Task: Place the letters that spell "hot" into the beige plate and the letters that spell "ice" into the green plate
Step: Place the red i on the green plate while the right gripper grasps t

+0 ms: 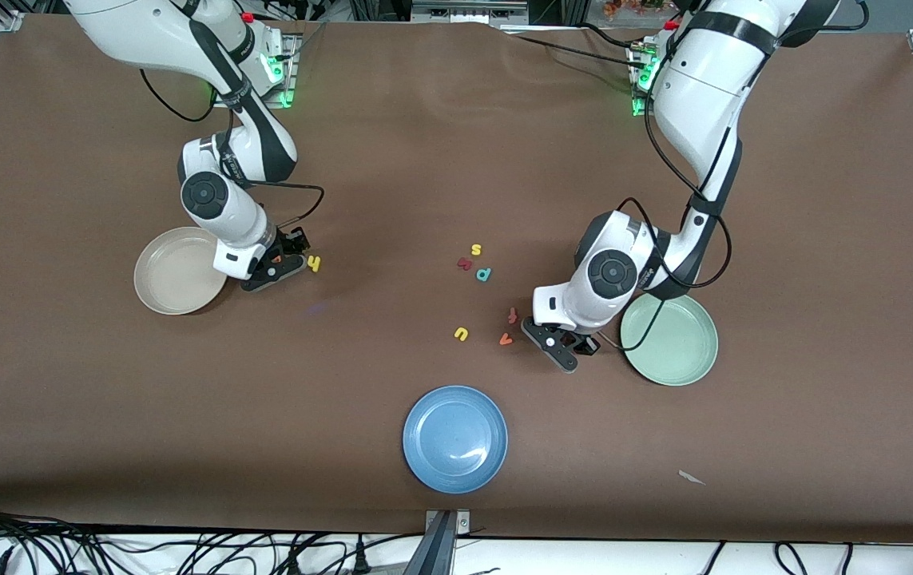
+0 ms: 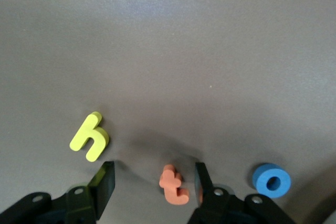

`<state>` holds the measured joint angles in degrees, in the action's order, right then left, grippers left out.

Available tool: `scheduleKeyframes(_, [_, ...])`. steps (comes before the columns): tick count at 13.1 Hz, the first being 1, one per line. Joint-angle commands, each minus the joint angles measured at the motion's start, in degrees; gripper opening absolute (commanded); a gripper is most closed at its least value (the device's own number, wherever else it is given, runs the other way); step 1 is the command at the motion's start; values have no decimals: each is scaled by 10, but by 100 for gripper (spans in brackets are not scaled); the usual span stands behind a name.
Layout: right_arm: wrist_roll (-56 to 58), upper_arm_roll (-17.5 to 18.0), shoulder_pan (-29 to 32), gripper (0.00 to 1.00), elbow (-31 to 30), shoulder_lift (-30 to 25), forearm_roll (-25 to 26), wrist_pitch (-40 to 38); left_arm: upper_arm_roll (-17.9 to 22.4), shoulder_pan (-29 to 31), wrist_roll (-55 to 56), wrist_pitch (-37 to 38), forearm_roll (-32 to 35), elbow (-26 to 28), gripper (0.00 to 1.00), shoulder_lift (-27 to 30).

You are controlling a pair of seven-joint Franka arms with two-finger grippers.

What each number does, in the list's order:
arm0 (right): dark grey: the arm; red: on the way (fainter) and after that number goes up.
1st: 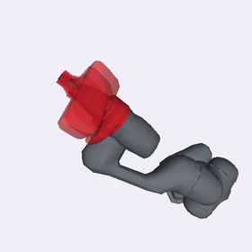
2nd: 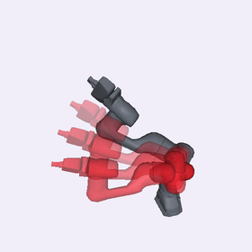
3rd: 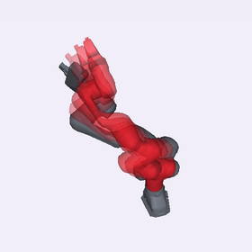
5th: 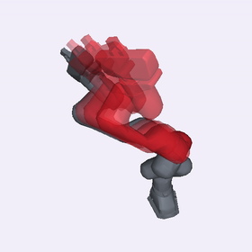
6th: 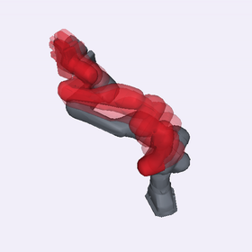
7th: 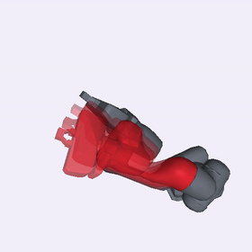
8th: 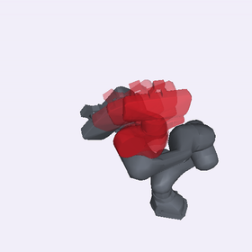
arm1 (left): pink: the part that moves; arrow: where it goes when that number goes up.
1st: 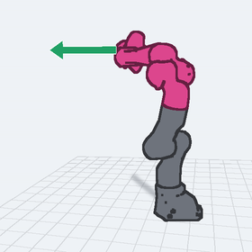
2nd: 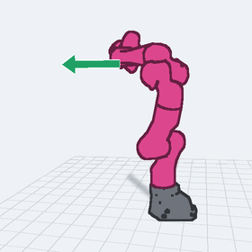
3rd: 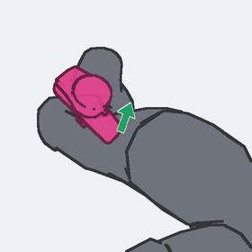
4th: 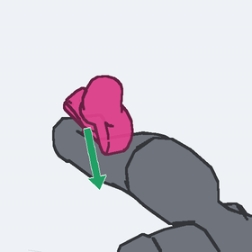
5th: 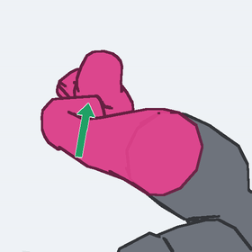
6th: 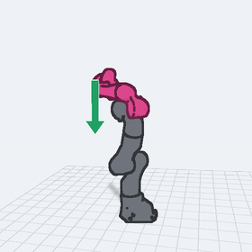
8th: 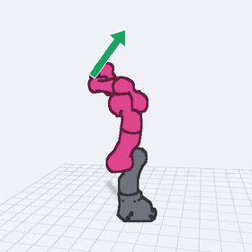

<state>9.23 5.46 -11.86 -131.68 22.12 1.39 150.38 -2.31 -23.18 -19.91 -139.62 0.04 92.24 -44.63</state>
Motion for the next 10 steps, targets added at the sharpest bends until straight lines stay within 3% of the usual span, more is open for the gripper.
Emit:
scheduleKeyframes(1, [4,-7,2,70,-7,3,6,18,3,-2,-4,0,14,10,8,11])
scheduleKeyframes(3, [4,-13,2,69,-8,6,6,17,4,2,-4,31,14,8,8,31])
scheduleKeyframes(5, [3,-13,2,49,-8,6,6,16,5,12,-6,90,14,4,8,66])
scheduleKeyframes(8, [-1,-13,2,33,-8,9,6,16,5,55,-27,166,14,4,9,95])
scheduleKeyframes(10, [-1,-13,2,23,-8,9,6,16,4,90,-47,174,22,8,10,95])
